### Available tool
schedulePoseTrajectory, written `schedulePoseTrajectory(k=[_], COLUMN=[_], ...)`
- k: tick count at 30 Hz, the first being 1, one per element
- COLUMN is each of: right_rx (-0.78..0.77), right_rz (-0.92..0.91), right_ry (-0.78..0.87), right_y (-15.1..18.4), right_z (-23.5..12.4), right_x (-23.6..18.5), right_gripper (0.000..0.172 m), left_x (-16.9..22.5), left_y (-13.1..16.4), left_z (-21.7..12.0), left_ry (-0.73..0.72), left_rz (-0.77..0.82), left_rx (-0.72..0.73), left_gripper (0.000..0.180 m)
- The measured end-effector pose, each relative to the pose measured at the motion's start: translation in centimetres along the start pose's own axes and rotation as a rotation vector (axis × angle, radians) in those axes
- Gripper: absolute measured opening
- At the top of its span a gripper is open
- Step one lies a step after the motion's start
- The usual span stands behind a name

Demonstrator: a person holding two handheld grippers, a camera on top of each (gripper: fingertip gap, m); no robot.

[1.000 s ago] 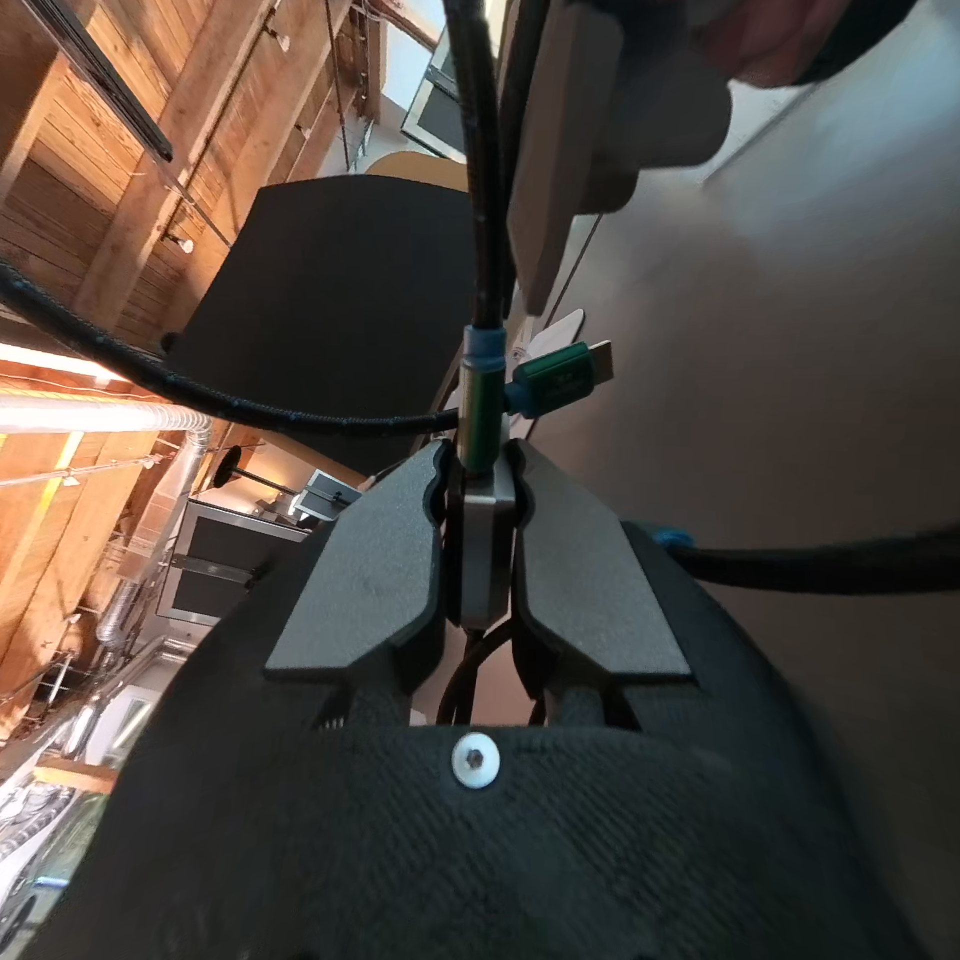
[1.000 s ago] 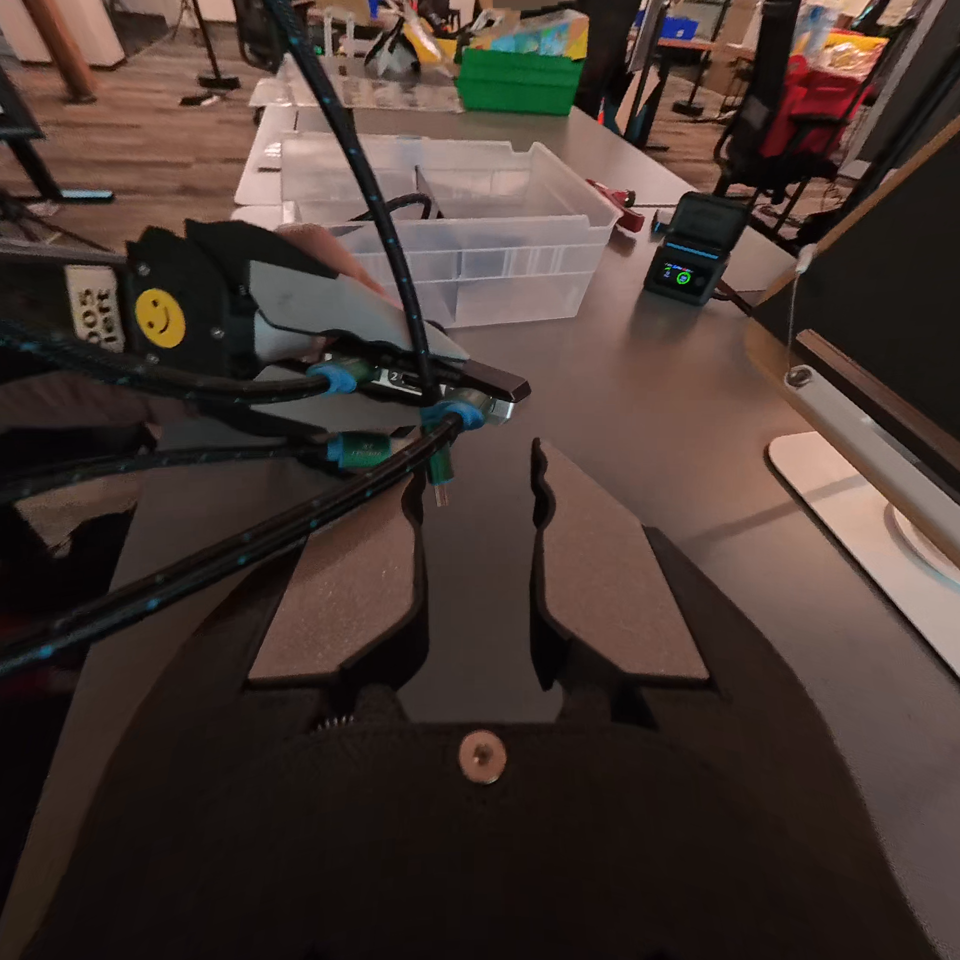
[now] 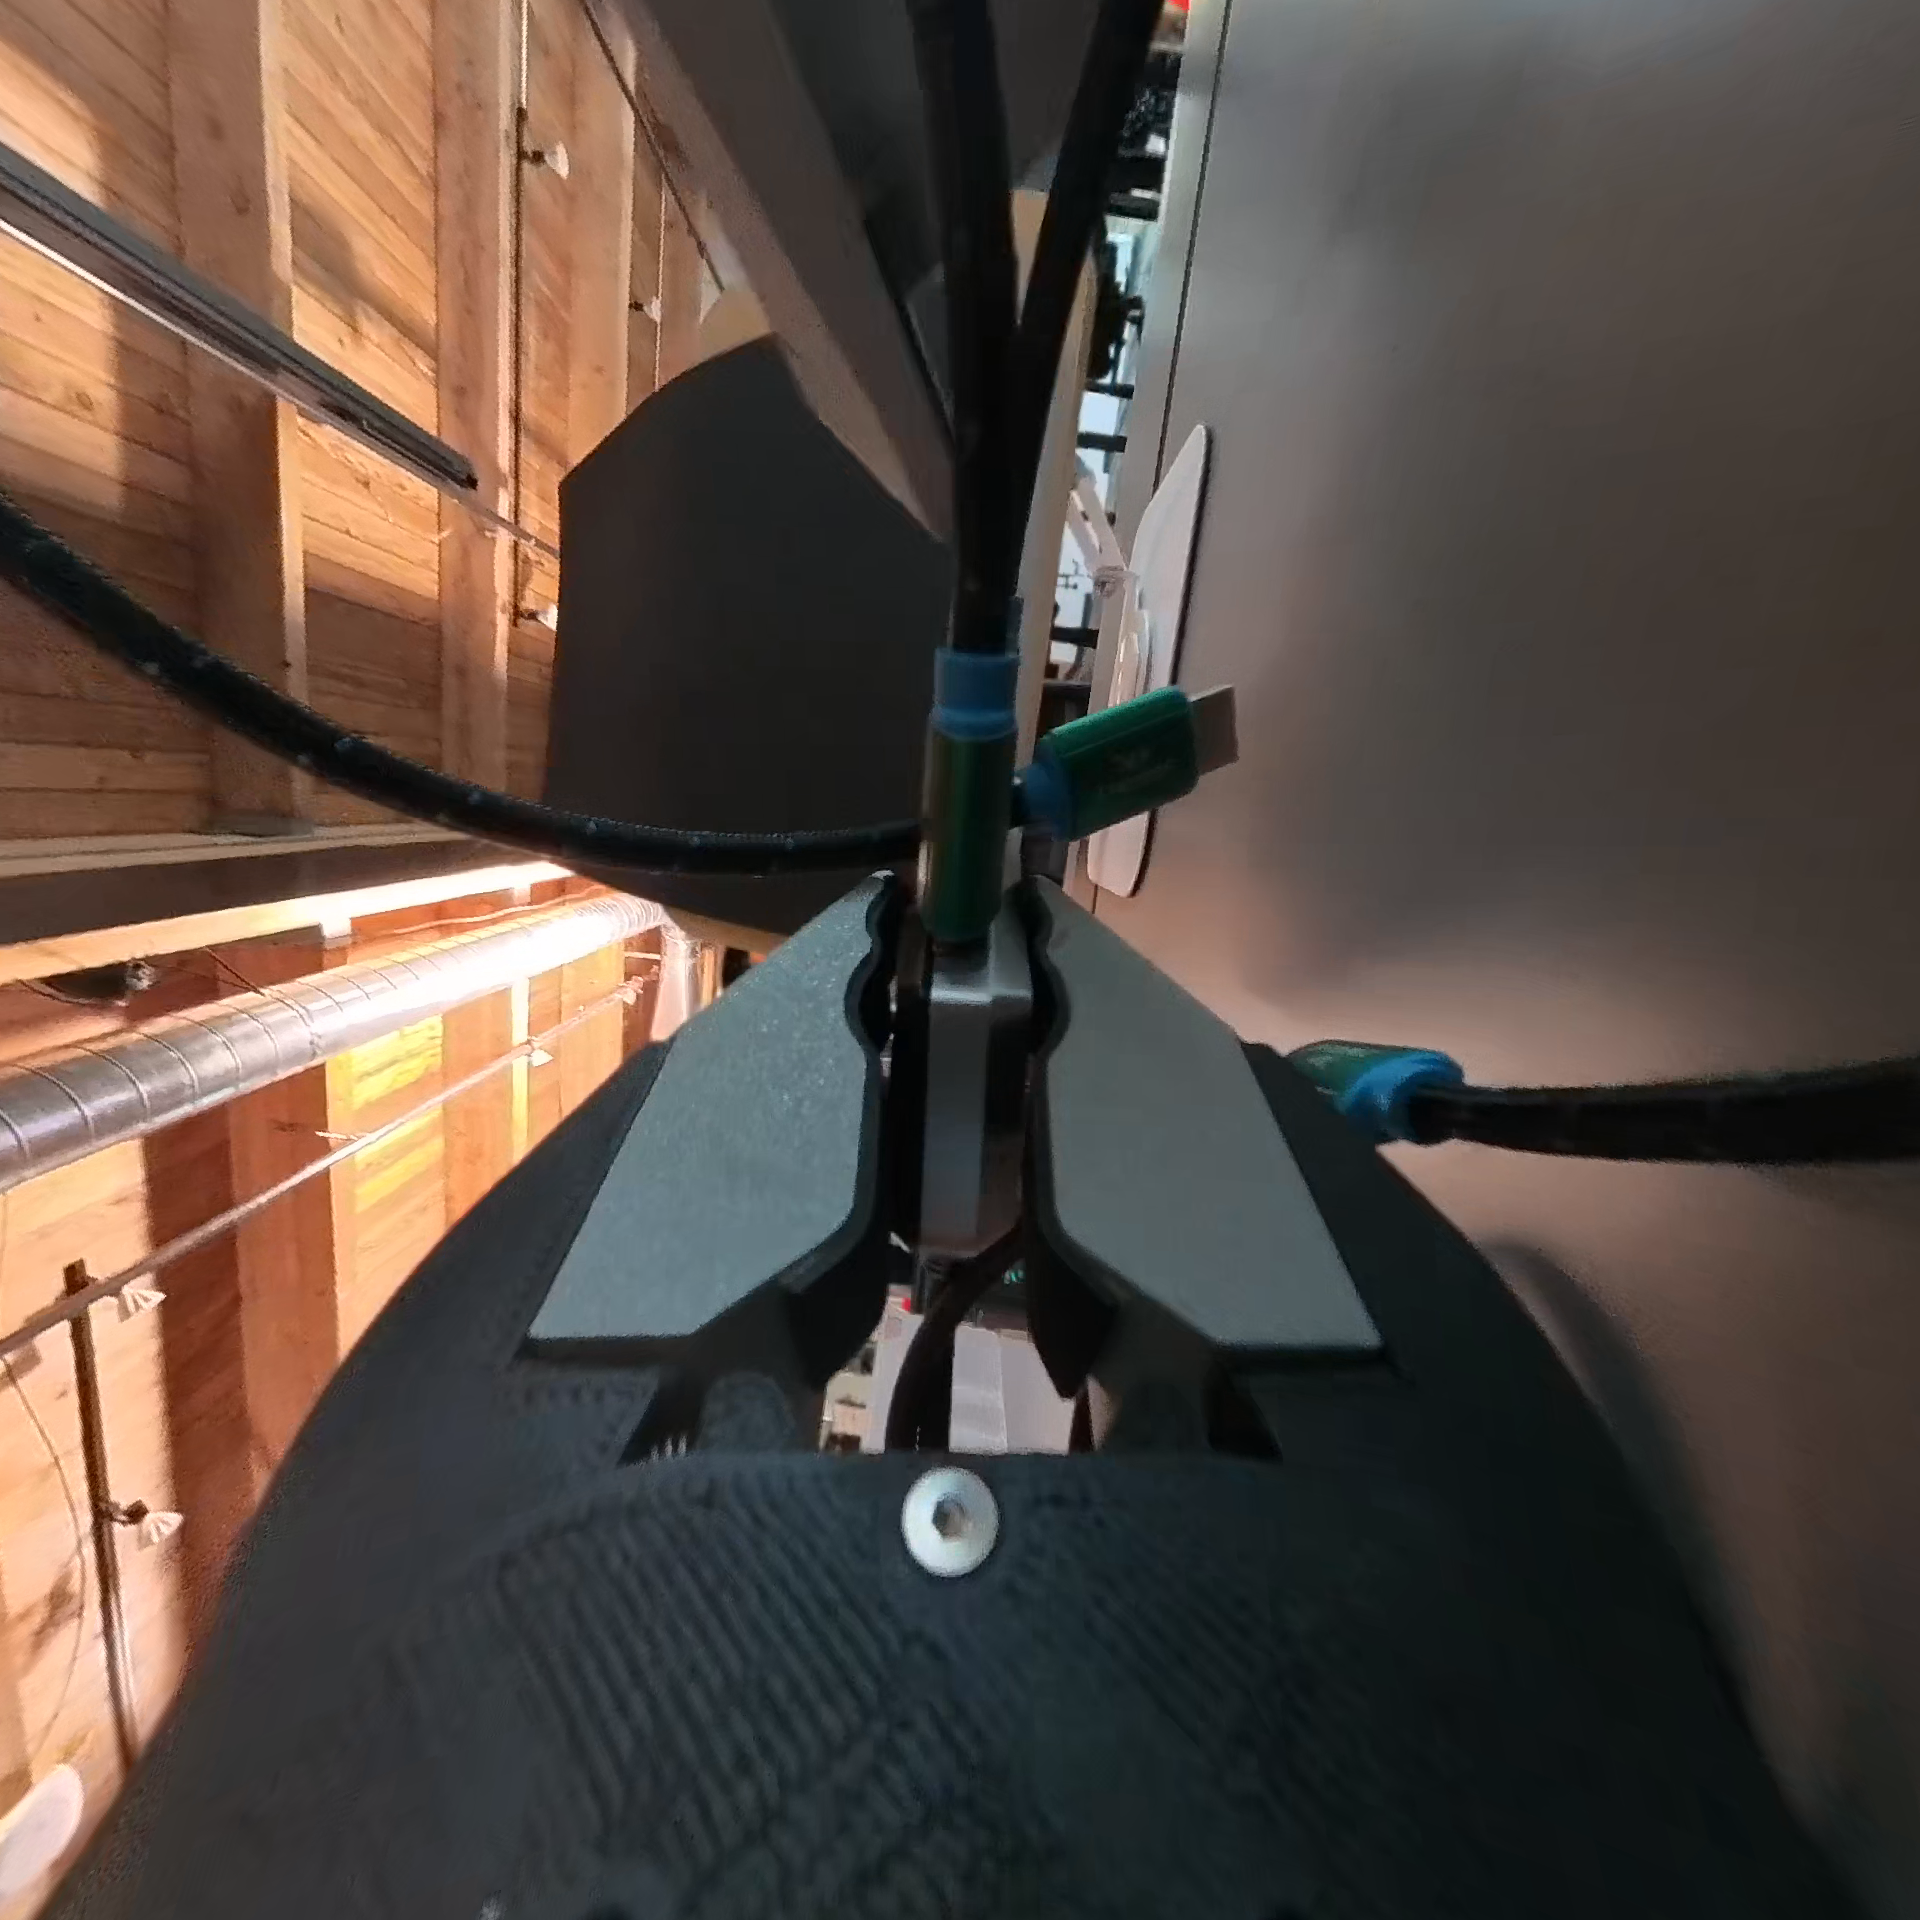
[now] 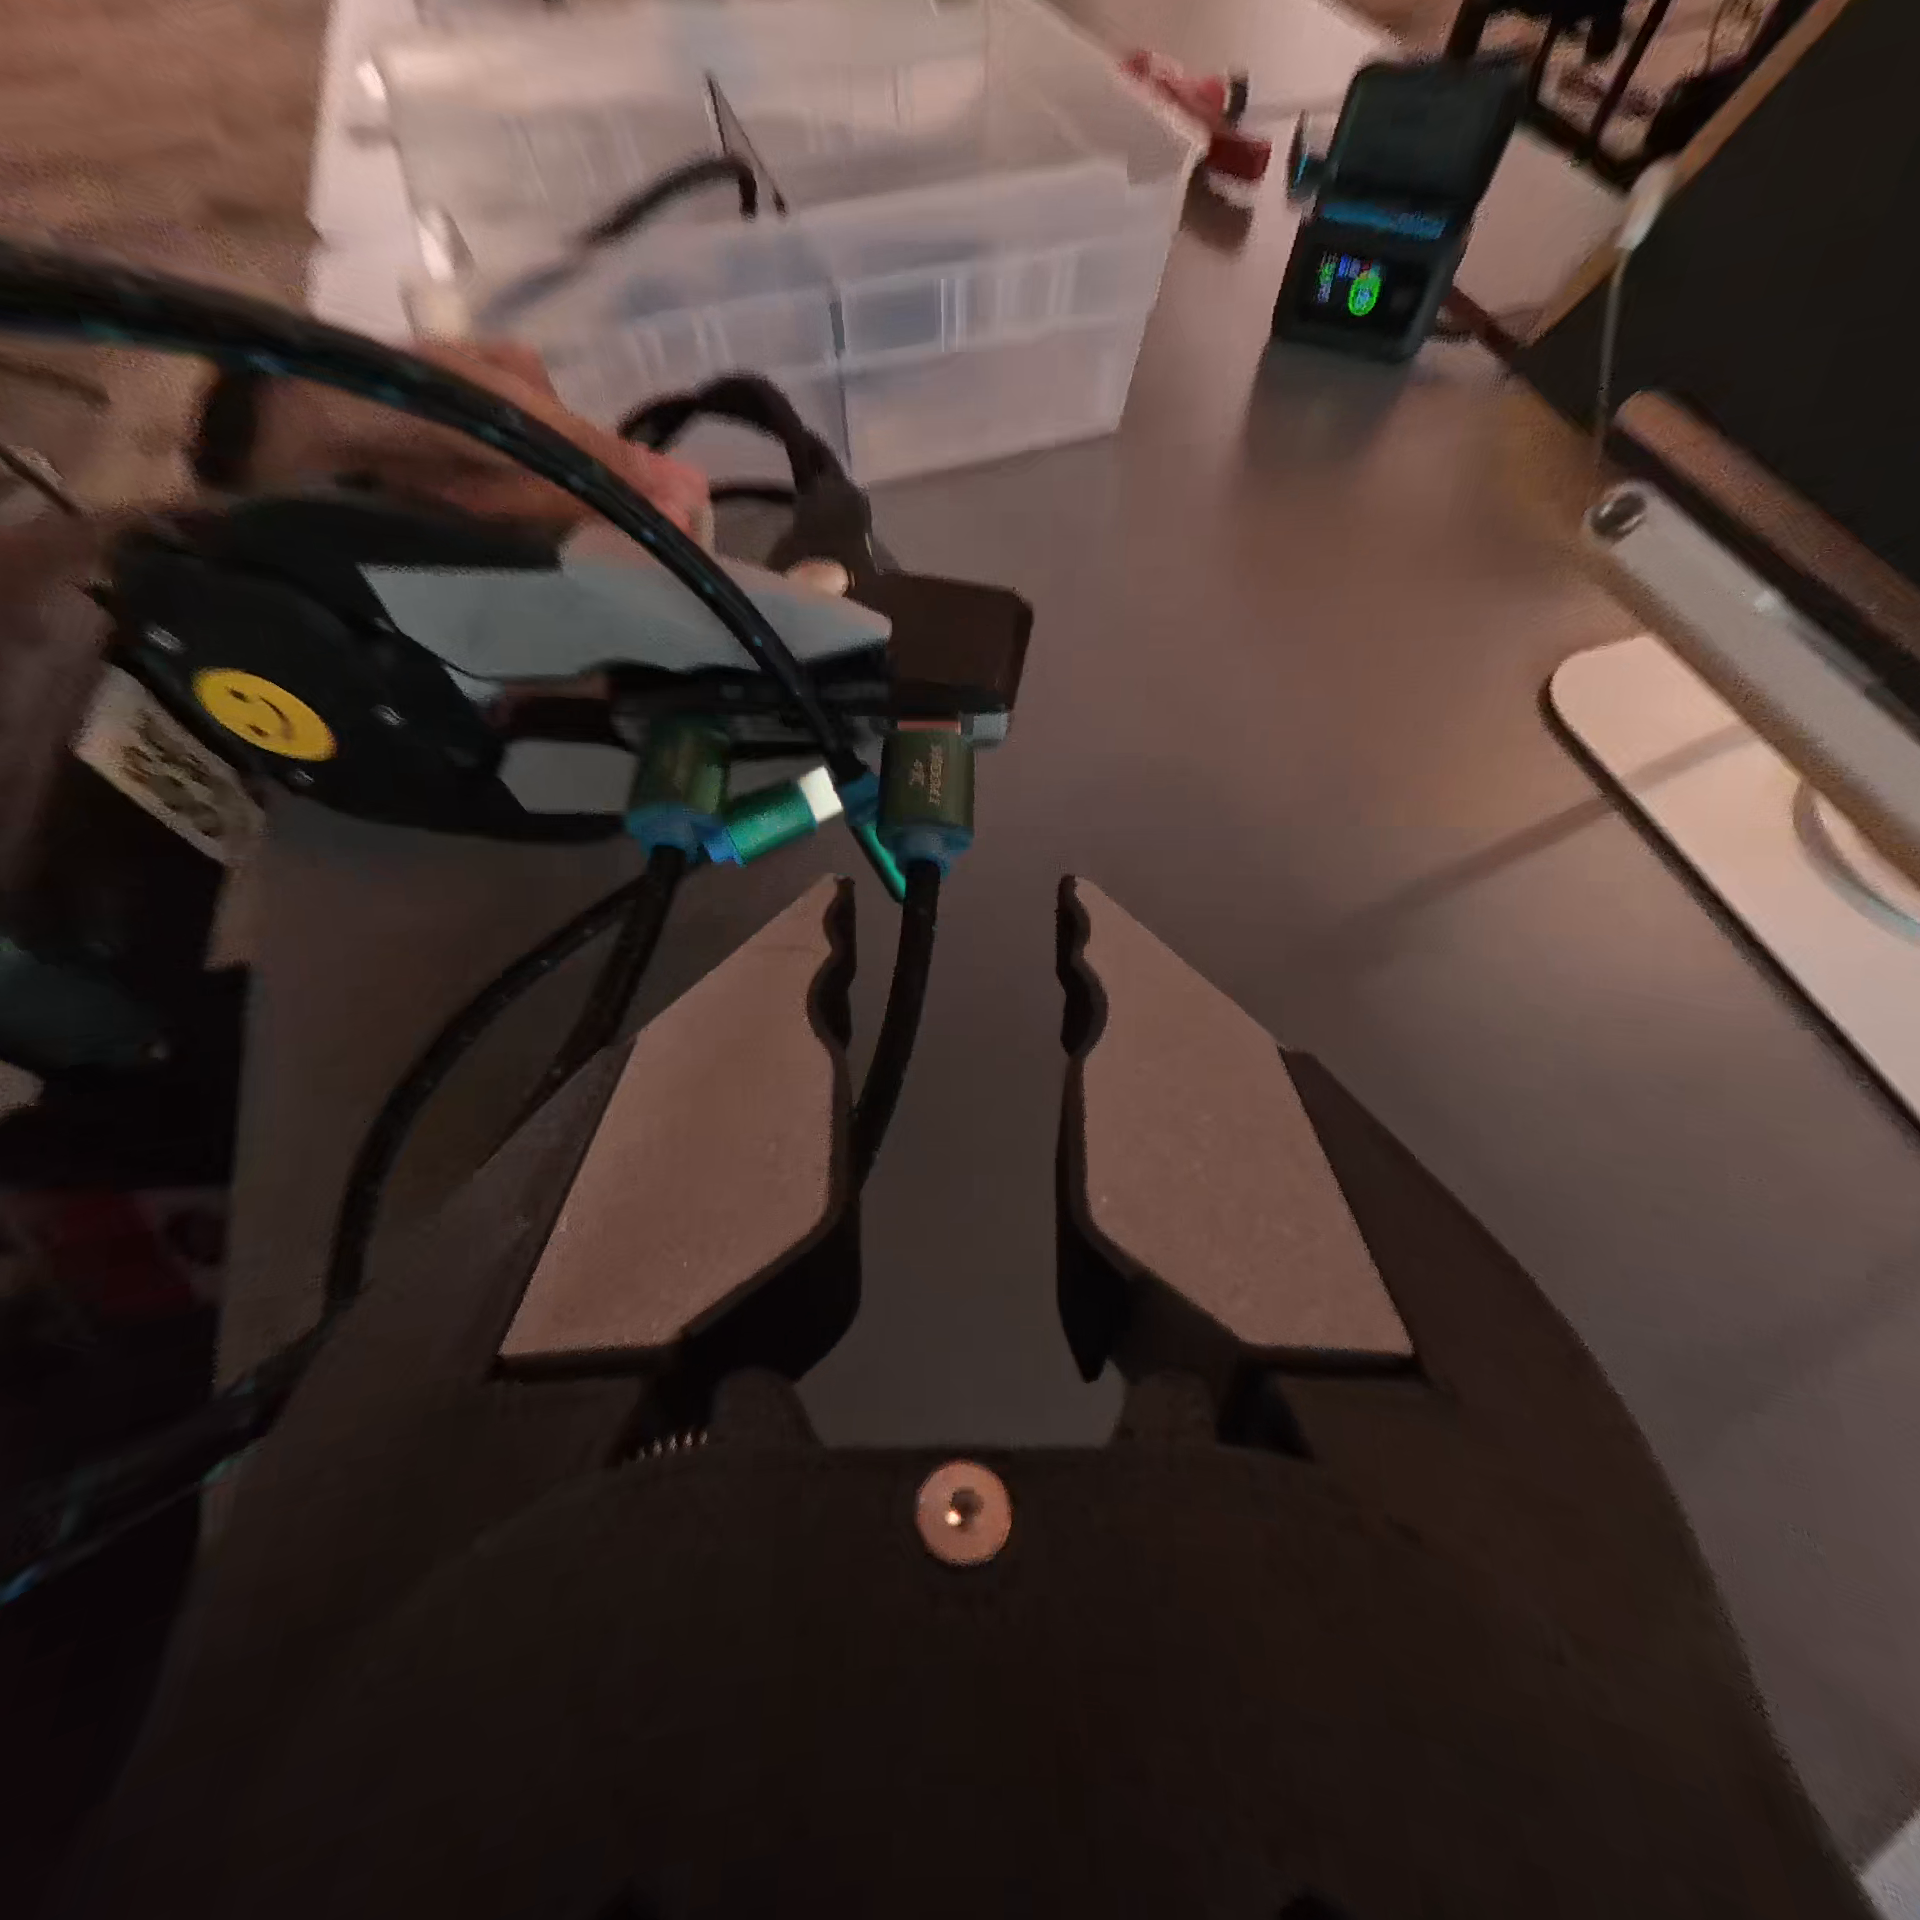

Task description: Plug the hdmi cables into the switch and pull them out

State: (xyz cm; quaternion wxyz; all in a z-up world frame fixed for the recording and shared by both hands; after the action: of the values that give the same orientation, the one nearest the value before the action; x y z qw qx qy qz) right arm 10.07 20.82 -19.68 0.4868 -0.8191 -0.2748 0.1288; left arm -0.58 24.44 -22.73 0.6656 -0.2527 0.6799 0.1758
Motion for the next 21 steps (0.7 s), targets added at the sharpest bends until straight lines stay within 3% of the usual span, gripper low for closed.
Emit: schedulePoseTrajectory(k=[3,6,15,21], right_rx=[-0.073,-0.071,-0.117,-0.075], right_rz=[-0.046,-0.05,-0.038,-0.008], right_ry=[0.013,-0.017,-0.117,-0.171], right_y=[0.9,0.9,2.1,2.0], right_z=[1.1,1.6,2.3,2.6], right_x=[-0.4,-1.0,-1.0,-0.9], right_gripper=[0.032,0.017,0.016,0.016], left_x=[0.3,0.6,1.7,1.6], left_y=[-0.3,-0.7,-0.7,-0.6], left_z=[0.0,0.0,-0.4,-0.6], left_ry=[0.006,0.025,0.122,0.109], left_rz=[0.039,0.046,0.033,0.045], left_rx=[0.007,0.024,0.092,0.088], left_gripper=[0.02,0.019,0.019,0.019])
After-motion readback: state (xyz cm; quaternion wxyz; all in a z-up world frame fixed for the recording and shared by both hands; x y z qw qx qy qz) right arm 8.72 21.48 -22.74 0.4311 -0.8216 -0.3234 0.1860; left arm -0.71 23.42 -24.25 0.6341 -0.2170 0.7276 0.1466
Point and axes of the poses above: each gripper's, where its closed fingertips meet, z out along the fingers, y out of its underside, x = y × z across the jaws, the point moved 5 cm from there along -z, back along the fingers, and after that the axes turned 6 degrees about y, right-handed, at the moved point
